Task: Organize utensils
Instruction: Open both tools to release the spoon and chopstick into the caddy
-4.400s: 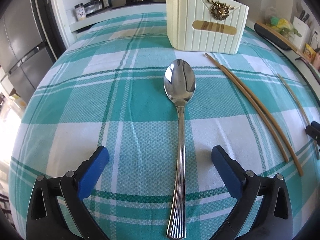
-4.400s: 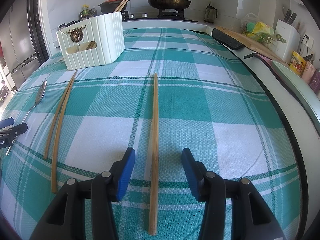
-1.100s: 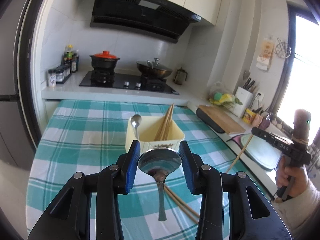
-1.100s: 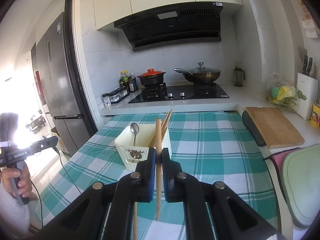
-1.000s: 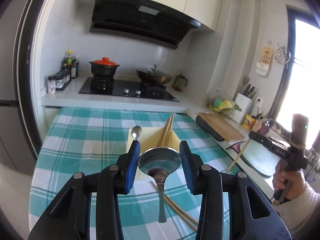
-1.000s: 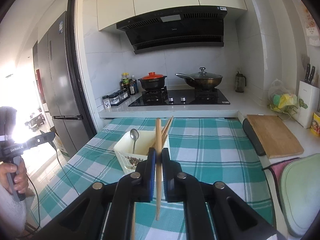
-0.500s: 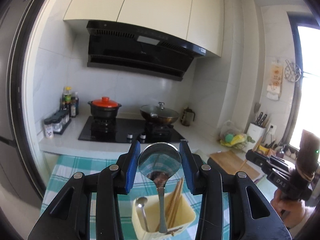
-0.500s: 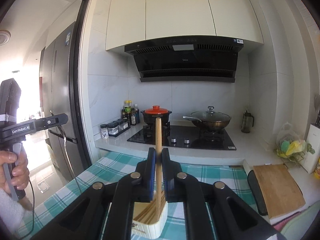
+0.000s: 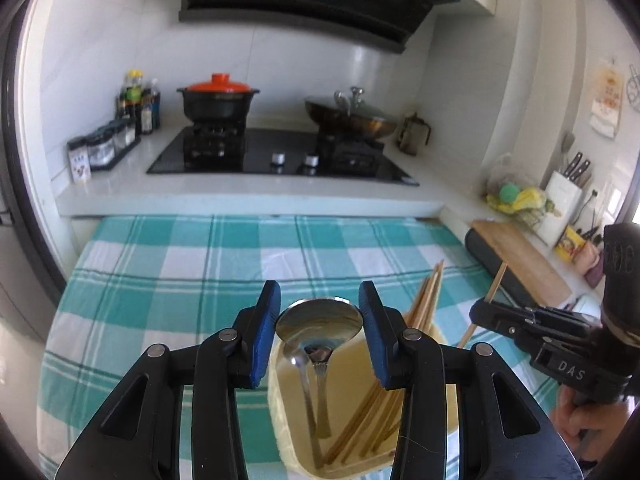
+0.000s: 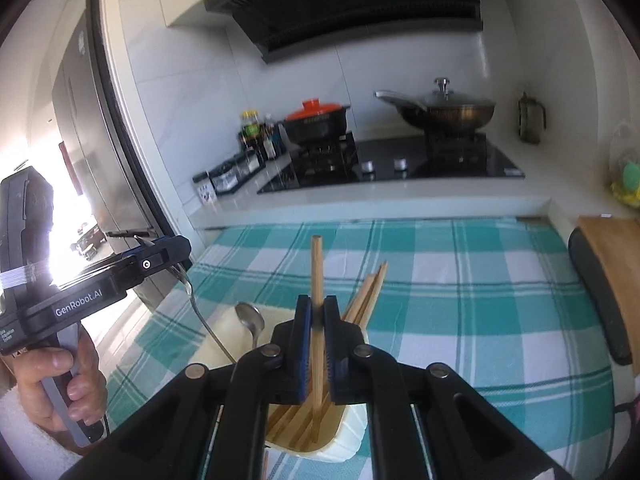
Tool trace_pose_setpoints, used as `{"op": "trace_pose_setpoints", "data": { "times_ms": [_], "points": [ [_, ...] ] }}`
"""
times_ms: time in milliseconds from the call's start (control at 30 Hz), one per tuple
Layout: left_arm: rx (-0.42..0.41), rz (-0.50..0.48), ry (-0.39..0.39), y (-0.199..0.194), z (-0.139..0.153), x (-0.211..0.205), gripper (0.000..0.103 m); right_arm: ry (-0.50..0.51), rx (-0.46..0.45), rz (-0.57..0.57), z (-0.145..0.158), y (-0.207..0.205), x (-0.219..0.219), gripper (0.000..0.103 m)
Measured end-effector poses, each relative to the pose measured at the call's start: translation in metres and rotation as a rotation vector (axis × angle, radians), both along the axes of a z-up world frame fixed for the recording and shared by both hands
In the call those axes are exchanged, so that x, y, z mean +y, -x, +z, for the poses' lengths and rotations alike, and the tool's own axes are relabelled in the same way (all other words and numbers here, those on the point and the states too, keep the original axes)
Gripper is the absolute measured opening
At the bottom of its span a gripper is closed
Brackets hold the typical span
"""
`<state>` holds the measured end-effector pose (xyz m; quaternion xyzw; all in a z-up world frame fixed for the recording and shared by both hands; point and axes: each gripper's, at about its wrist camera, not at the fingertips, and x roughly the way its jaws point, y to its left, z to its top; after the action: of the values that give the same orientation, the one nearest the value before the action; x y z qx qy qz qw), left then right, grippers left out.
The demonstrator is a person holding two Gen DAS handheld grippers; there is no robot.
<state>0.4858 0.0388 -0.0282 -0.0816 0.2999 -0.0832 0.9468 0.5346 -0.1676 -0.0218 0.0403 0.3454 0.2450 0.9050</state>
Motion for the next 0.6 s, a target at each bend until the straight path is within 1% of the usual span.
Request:
{"op": "trace_pose_setpoints", "data": {
  "times_ms": [67, 133, 167, 200, 233, 267, 300, 367, 400, 467, 533, 600],
  "points": [
    [0.033, 0.014, -0.015, -0.005, -0.011, -0.002, 0.041, 0.012, 0.030, -0.004, -0.010, -0.008, 0.004, 0.008],
    [0.062, 0.035, -0.039, -0.009, -0.019, -0.002, 0.042, 0.043, 0.033, -0.026, -0.013, -0.012, 0.008, 0.010],
    [0.070, 0.042, -0.044, -0.010, -0.021, -0.002, 0.045, 0.045, 0.033, -0.030, -0.013, -0.015, 0.009, 0.010],
    [0.078, 0.043, -0.041, -0.011, -0.021, -0.001, 0.049, 0.041, 0.033, -0.032, -0.013, -0.014, 0.009, 0.013],
    [0.085, 0.045, -0.035, -0.008, -0.020, 0.000, 0.057, 0.035, 0.032, -0.035, -0.011, -0.011, 0.007, 0.027],
    [0.090, 0.043, -0.027, -0.004, -0.020, 0.003, 0.063, 0.030, 0.026, -0.042, -0.010, -0.008, 0.003, 0.035],
    [0.094, 0.034, -0.021, 0.005, -0.019, 0.007, 0.066, 0.027, 0.016, -0.046, -0.008, -0.002, -0.001, 0.046],
    [0.105, 0.011, -0.031, 0.025, -0.020, 0.013, 0.077, 0.049, 0.011, -0.033, -0.006, 0.013, -0.009, 0.047],
    [0.116, 0.001, -0.048, 0.040, -0.022, 0.016, 0.079, 0.067, 0.013, -0.022, -0.008, 0.025, -0.015, 0.047],
    [0.153, -0.019, -0.083, 0.072, -0.035, 0.021, 0.088, 0.118, 0.017, -0.007, -0.018, 0.055, -0.029, 0.048],
    [0.210, -0.044, -0.100, 0.105, -0.057, 0.024, 0.091, 0.191, 0.027, 0.001, -0.038, 0.090, -0.045, 0.048],
    [0.281, -0.053, -0.096, 0.138, -0.088, 0.025, 0.091, 0.267, 0.048, -0.006, -0.067, 0.128, -0.060, 0.048]
  ]
}}
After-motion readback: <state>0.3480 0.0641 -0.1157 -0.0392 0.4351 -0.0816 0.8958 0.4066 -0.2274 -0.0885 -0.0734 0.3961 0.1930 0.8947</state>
